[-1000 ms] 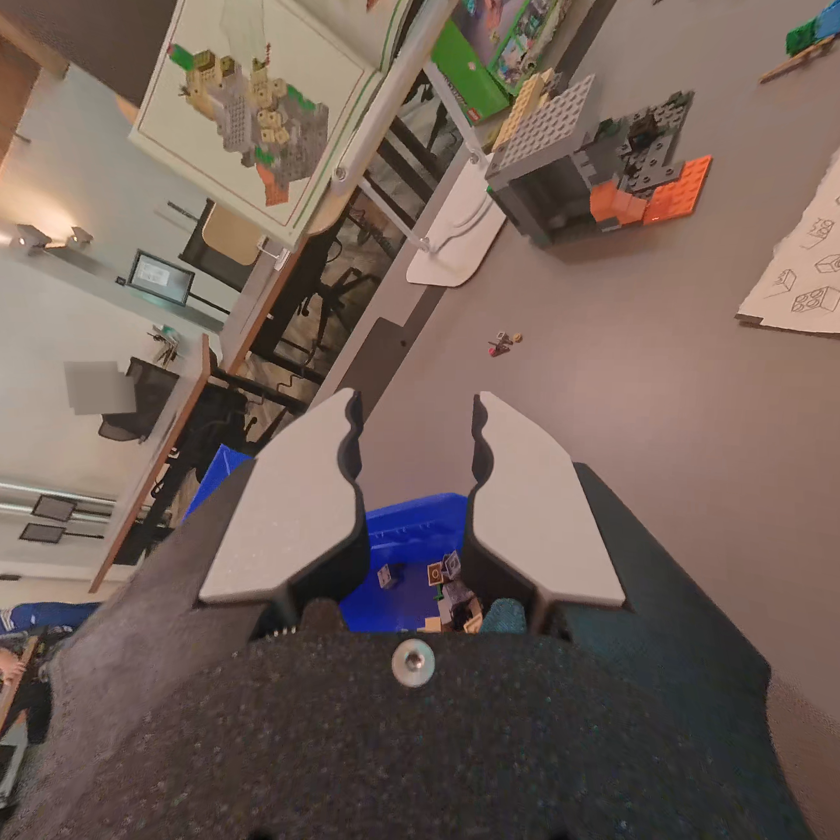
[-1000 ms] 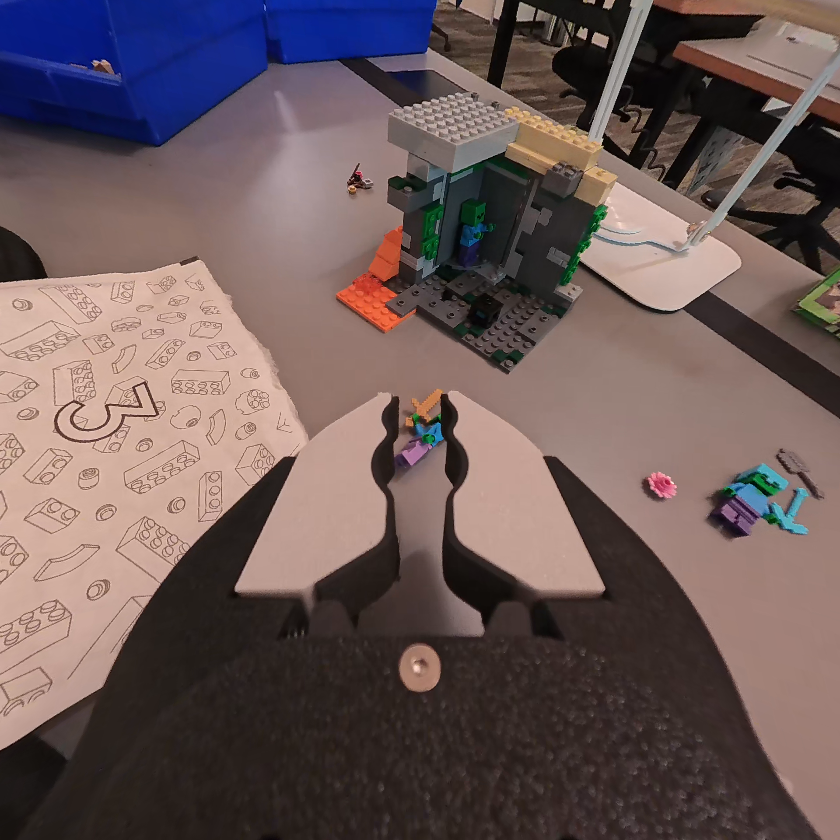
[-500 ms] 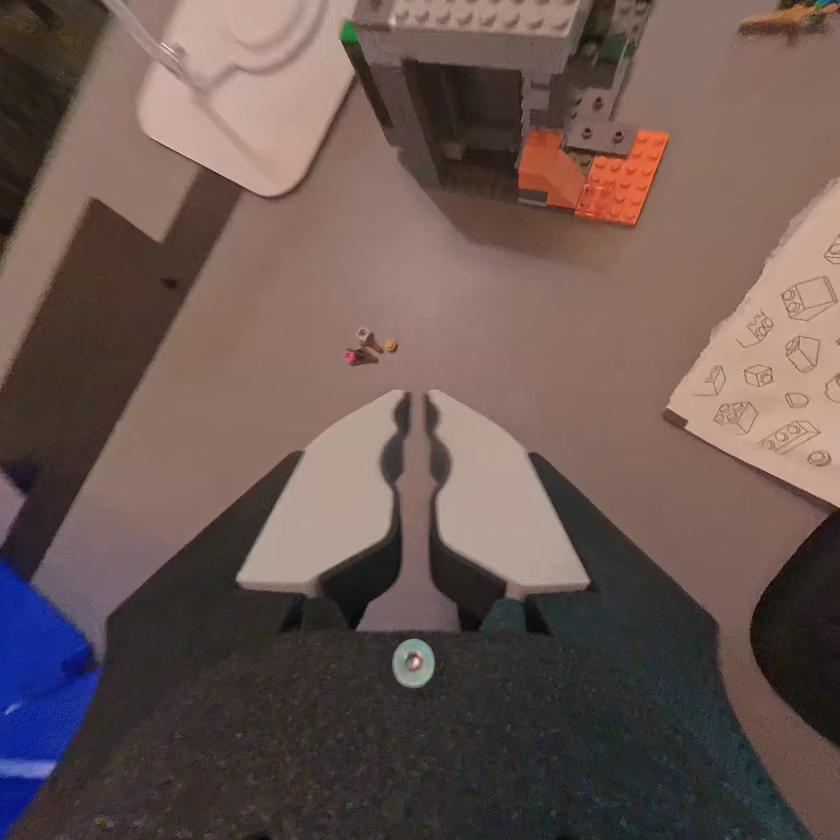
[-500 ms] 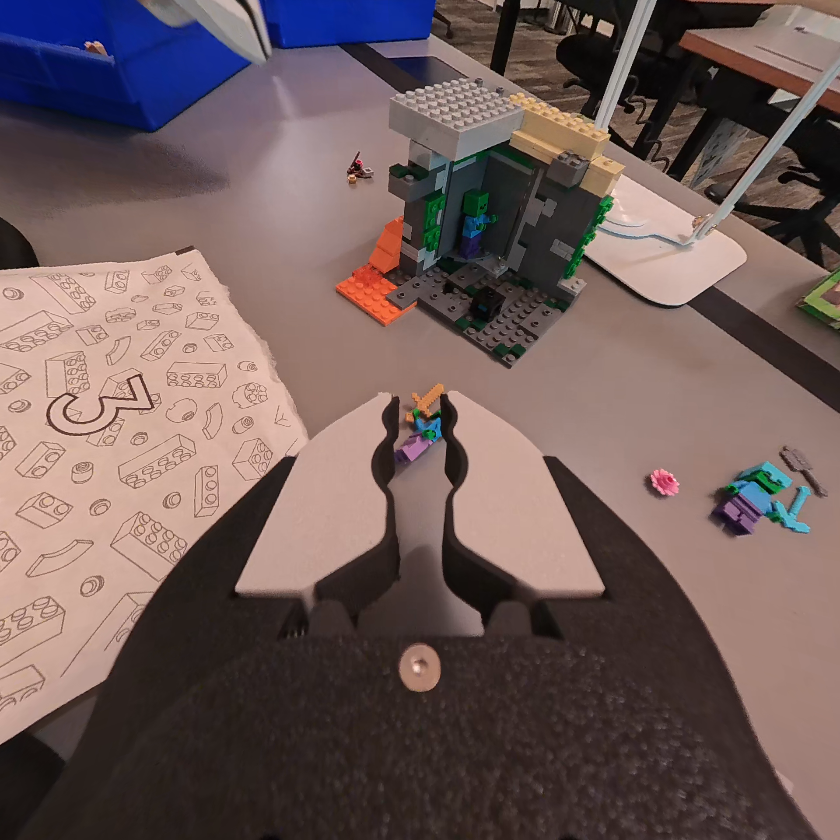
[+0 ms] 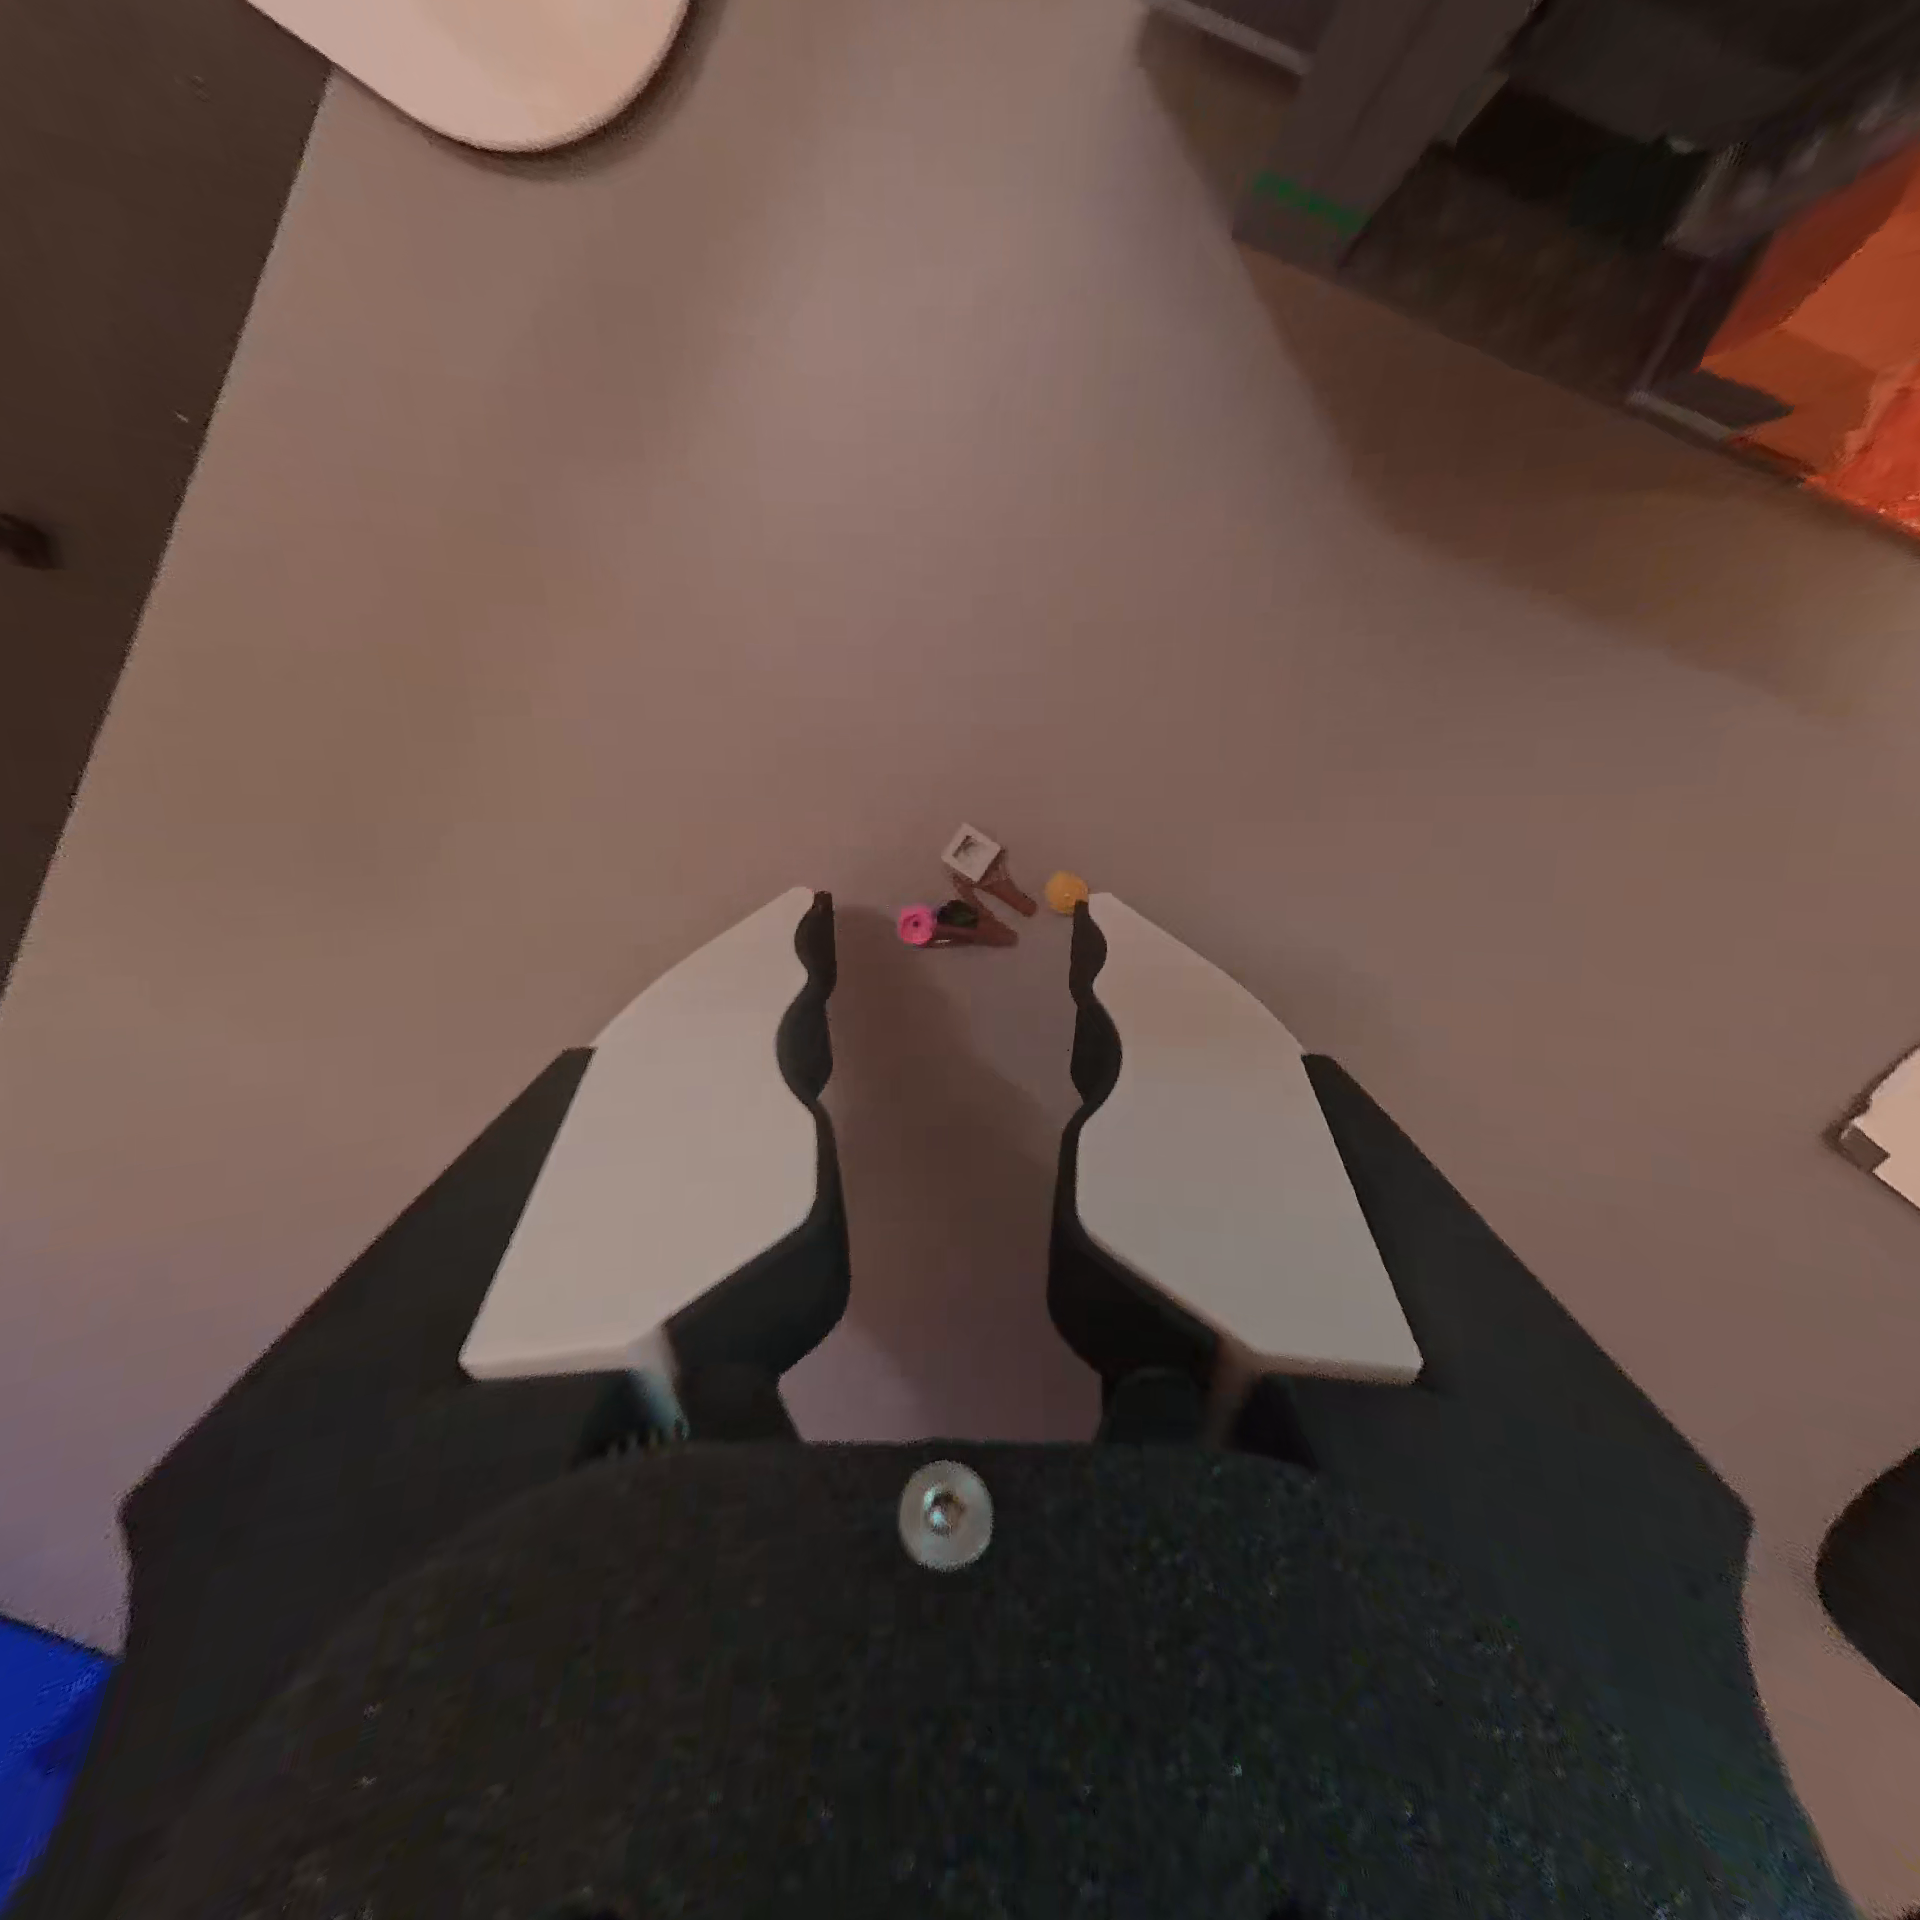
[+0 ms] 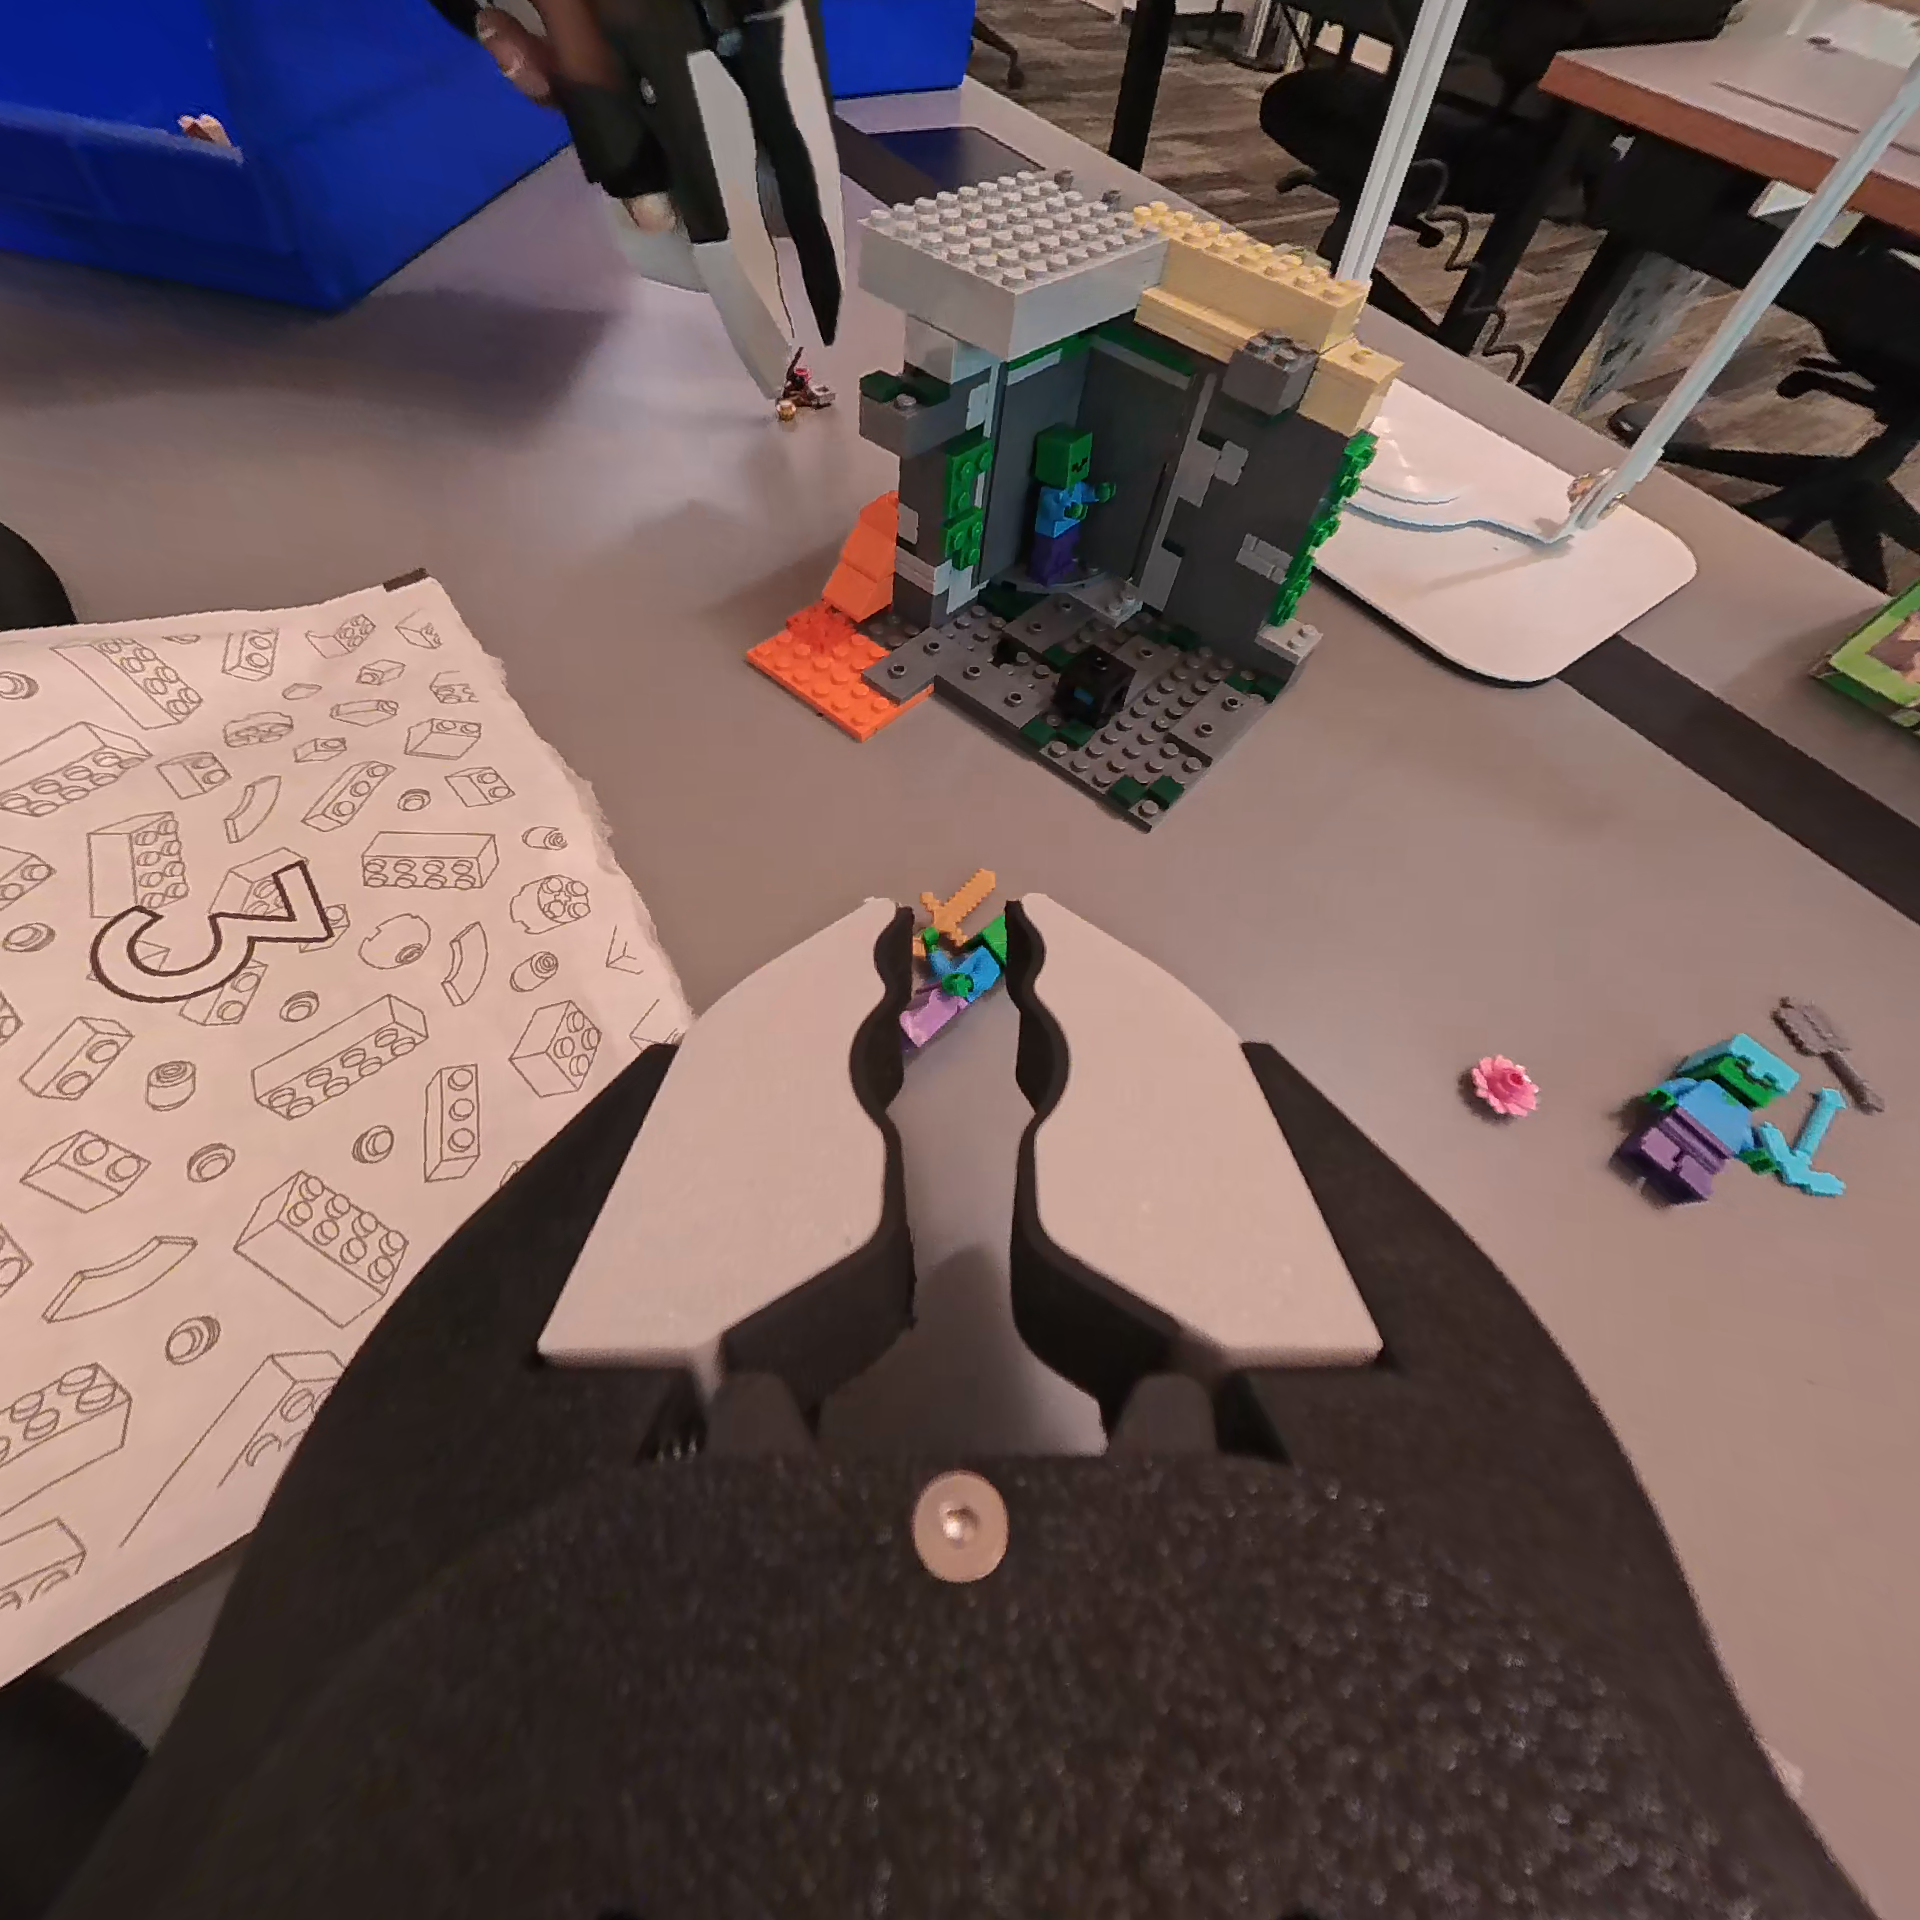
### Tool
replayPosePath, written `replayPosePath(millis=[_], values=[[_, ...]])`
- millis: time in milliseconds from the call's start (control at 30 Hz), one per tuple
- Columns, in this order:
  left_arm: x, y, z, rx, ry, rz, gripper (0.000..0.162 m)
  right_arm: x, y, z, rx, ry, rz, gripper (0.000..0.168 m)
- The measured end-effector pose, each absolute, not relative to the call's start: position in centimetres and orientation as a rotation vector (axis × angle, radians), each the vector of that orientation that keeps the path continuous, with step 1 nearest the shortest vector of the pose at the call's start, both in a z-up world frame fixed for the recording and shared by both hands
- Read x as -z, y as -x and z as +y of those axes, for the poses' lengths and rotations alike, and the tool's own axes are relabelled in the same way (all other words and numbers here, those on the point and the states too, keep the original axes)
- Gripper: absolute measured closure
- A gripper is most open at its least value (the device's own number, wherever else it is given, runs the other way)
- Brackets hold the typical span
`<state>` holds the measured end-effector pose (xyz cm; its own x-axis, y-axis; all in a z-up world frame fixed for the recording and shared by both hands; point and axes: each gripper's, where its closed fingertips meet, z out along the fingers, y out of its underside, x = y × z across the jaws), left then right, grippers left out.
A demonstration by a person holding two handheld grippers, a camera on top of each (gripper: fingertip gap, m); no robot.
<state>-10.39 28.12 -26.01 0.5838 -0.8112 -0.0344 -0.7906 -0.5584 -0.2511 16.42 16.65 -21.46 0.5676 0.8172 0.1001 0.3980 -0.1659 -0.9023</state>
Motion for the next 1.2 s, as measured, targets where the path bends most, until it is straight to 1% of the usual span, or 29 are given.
replayPosePath(millis=[133, 233, 300, 433, 467, 900, 1200], values=[[26.8, 11.1, 28.2, 0.137, 2.63, 1.346, 0.121, 21.4, -16.4, 16.7, -0.512, 1.777, -1.003, 0.152], [26.8, 11.0, 28.4, 0.164, 2.627, 1.339, 0.129, 21.4, -16.4, 16.6, -0.508, 1.773, -1.006, 0.152], [26.8, 11.2, 28.3, 0.165, 2.638, 1.33, 0.143, 21.4, -16.4, 16.7, -0.513, 1.775, -1.001, 0.152], [26.8, 11.2, 28.3, 0.138, 2.614, 1.321, 0.144, 21.3, -16.6, 17.0, -0.511, 1.776, -0.963, 0.151], [26.7, 11.3, 28.3, 0.111, 2.593, 1.324, 0.157, 21.1, -16.7, 17.2, -0.506, 1.771, -0.944, 0.151], [20.7, 11.5, 23.1, 0.073, 2.339, 1.327, 0.159, 20.3, -19.1, 19.1, -0.434, 1.752, -0.766, 0.151], [19.9, 13.0, 20.7, 0.056, 2.314, 1.314, 0.159, 20.5, -19.2, 19.1, -0.424, 1.752, -0.756, 0.151]])
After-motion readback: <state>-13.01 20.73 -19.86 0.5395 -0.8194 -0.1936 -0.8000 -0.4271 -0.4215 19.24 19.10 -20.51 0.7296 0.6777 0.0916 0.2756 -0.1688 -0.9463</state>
